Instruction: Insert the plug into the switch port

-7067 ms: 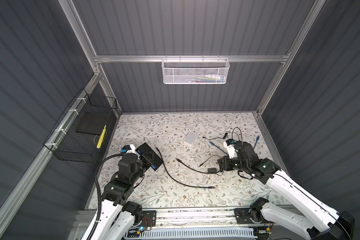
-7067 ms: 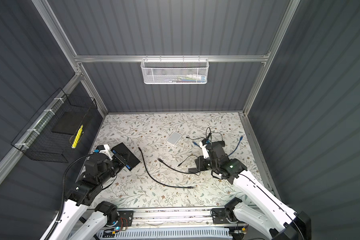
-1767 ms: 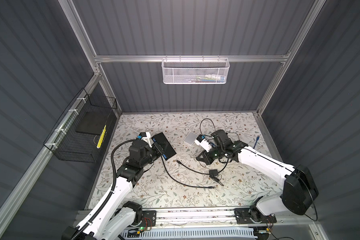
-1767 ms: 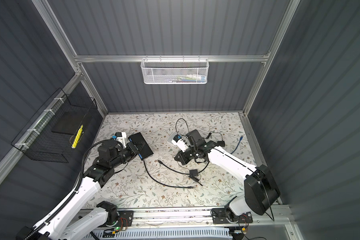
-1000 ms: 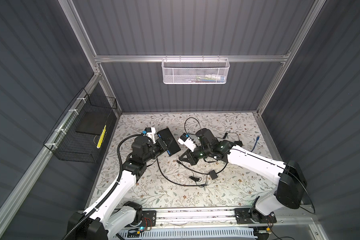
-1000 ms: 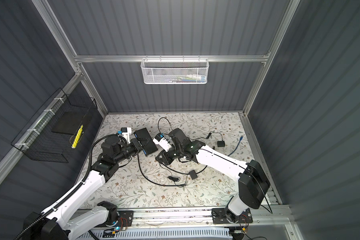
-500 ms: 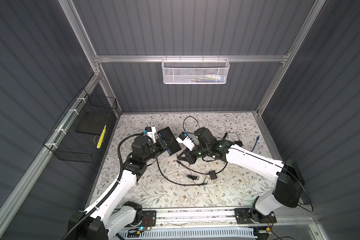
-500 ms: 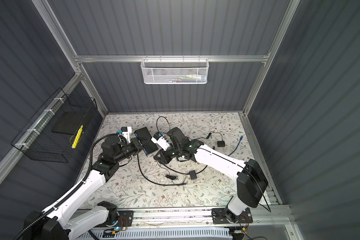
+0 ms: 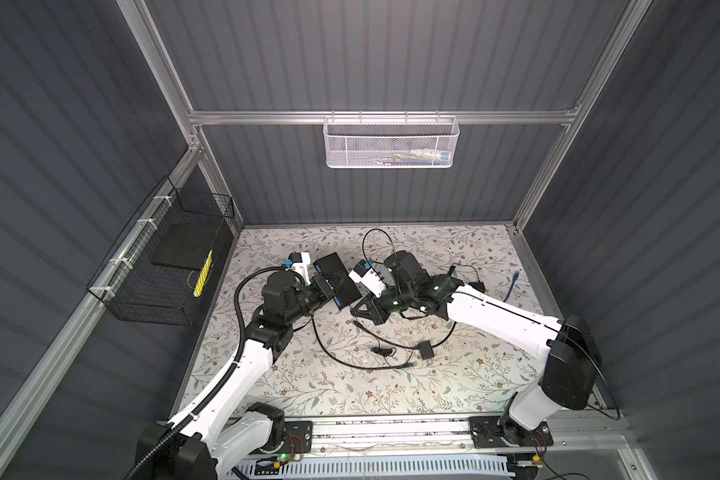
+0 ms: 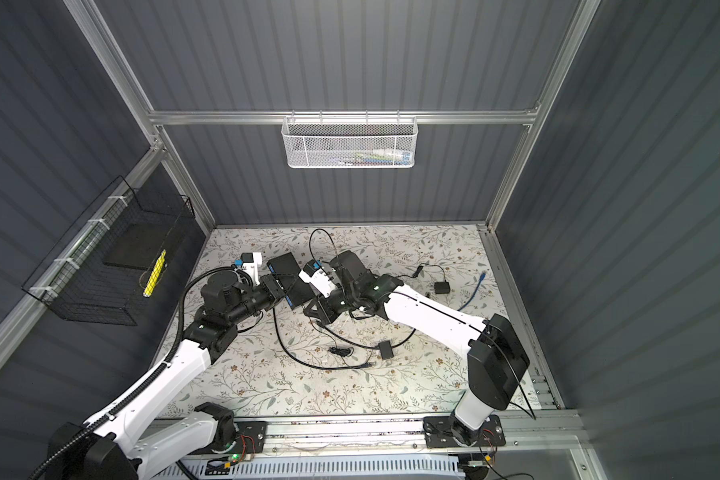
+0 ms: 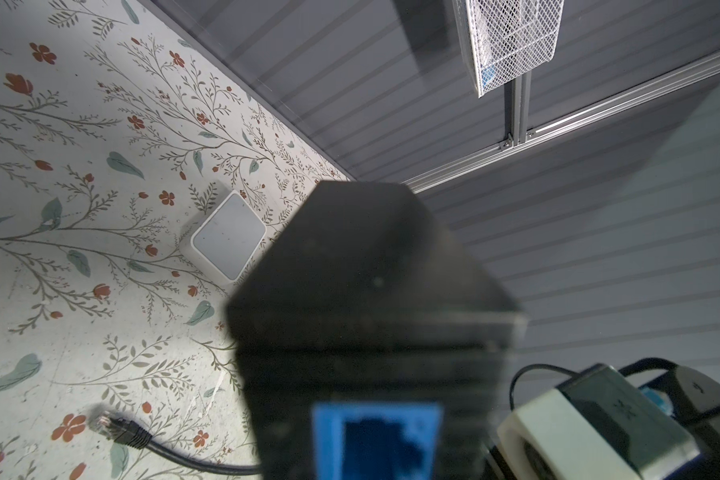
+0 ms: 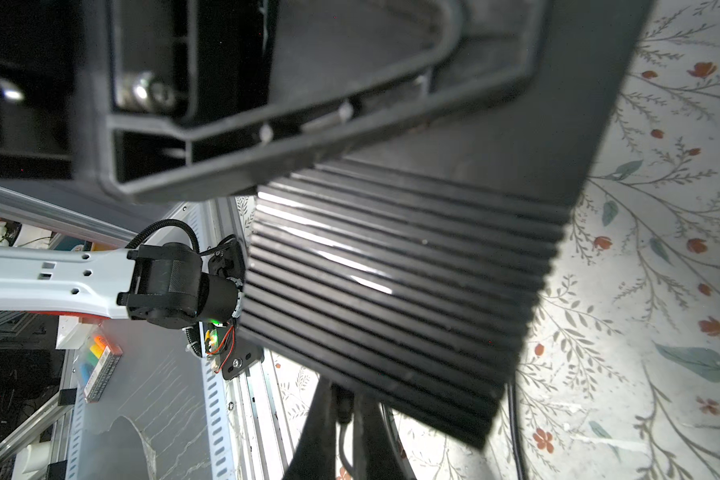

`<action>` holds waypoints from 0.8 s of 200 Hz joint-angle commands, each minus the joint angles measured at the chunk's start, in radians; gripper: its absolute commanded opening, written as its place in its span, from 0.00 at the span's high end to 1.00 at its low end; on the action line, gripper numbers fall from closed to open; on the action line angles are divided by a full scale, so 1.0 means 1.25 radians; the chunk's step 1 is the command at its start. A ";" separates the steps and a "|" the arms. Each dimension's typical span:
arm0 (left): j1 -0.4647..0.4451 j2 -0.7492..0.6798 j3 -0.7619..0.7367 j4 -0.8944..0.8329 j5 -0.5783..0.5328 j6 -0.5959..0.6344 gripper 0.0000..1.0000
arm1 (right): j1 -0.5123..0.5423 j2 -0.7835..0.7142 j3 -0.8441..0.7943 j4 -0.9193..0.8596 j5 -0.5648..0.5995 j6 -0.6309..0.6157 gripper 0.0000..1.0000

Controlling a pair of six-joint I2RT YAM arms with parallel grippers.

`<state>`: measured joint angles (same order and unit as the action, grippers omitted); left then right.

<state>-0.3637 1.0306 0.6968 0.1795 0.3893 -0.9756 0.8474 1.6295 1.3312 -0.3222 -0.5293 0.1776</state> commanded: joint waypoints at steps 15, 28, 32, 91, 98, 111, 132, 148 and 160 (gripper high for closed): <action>0.000 -0.017 0.009 0.008 0.023 0.019 1.00 | 0.004 0.006 0.030 0.004 0.011 0.020 1.00; 0.000 -0.022 0.007 0.002 0.024 0.022 1.00 | 0.004 0.004 0.031 0.004 0.013 0.020 1.00; 0.000 -0.023 0.007 0.001 0.023 0.023 1.00 | 0.003 0.003 0.031 0.004 0.016 0.021 1.00; 0.000 -0.031 0.007 -0.007 0.024 0.028 1.00 | -0.006 0.002 0.029 -0.009 0.026 0.027 1.00; 0.001 -0.031 0.007 -0.008 0.024 0.028 1.00 | -0.006 -0.001 0.027 -0.009 0.028 0.028 1.00; 0.000 -0.030 0.006 -0.009 0.025 0.028 1.00 | -0.008 -0.005 0.023 -0.006 0.028 0.029 1.00; 0.000 -0.034 0.008 -0.016 0.022 0.032 1.00 | -0.014 -0.011 0.016 -0.004 0.025 0.032 1.00; 0.000 -0.032 0.008 -0.013 0.026 0.032 1.00 | -0.016 -0.015 0.011 0.006 0.016 0.037 1.00; 0.000 -0.028 0.008 -0.011 0.026 0.033 1.00 | -0.018 -0.014 0.011 0.010 0.015 0.040 1.00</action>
<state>-0.3637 1.0183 0.6968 0.1585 0.3893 -0.9600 0.8444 1.6299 1.3373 -0.3401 -0.5278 0.2100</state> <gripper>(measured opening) 0.268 0.081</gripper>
